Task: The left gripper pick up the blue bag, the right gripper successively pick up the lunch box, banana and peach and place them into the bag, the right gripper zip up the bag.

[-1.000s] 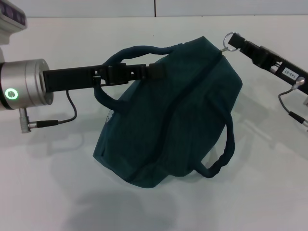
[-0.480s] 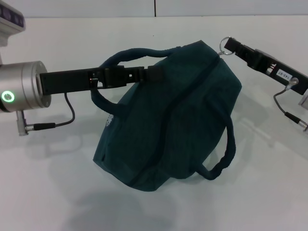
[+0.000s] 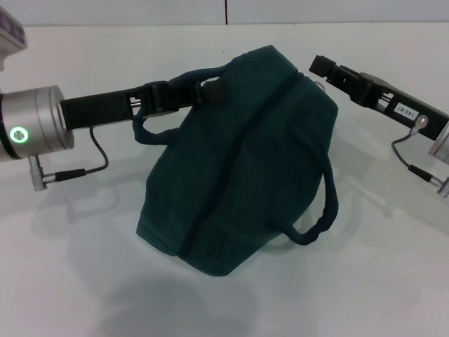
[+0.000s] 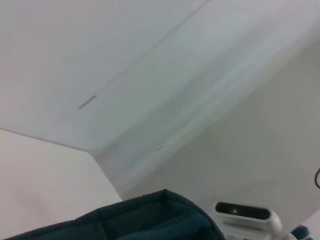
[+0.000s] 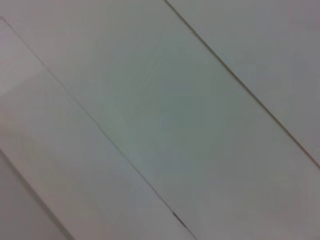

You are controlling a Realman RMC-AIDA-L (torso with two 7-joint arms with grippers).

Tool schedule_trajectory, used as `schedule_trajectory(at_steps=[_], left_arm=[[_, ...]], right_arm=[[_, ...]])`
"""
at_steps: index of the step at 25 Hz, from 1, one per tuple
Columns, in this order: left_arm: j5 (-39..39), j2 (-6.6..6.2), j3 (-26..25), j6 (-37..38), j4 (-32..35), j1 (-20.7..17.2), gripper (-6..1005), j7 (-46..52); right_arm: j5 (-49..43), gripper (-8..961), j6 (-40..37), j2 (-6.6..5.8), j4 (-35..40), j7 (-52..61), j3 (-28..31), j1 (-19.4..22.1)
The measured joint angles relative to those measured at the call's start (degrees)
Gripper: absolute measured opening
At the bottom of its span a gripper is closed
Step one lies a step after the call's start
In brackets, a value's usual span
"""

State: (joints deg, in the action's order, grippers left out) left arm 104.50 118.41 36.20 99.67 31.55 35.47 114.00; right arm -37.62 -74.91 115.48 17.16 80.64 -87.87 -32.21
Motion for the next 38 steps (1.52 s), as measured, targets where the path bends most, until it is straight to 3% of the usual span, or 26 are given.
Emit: schedule_trajectory(at_steps=[2, 11, 22, 29, 34, 38], left_arm=[[0.00, 0.09, 0.01, -1.33, 0.00, 0.02, 49, -0.14], [0.00, 0.44, 0.33, -11.33, 0.00, 0.28, 53, -0.37], [-3.52, 0.89, 0.34, -15.86, -1.53, 0.28, 143, -4.47], [-6.57, 1.03, 0.34, -15.46, -2.69, 0.07, 200, -9.92], [-9.92, 0.87, 0.23, -15.00, -2.32, -0.74, 407, -11.31], [-12.04, -0.11, 0.15, -11.97, -1.31, -1.77, 566, -12.64]], right_arm=[[0.04, 105, 0.21, 0.00, -0.04, 0.20, 0.14, 0.08], [0.55, 470, 0.73, -0.23, -0.12, 0.50, 2.20, 2.37], [0.15, 855, -1.60, -0.67, 0.29, 0.08, 2.94, 3.78], [0.03, 859, -4.66, -1.47, 0.38, -0.97, 2.84, 3.86], [-0.79, 862, -8.72, -2.42, 0.46, -3.73, 2.73, 3.89], [-3.05, 864, -12.22, -2.94, 0.82, -7.24, 2.82, 3.88]])
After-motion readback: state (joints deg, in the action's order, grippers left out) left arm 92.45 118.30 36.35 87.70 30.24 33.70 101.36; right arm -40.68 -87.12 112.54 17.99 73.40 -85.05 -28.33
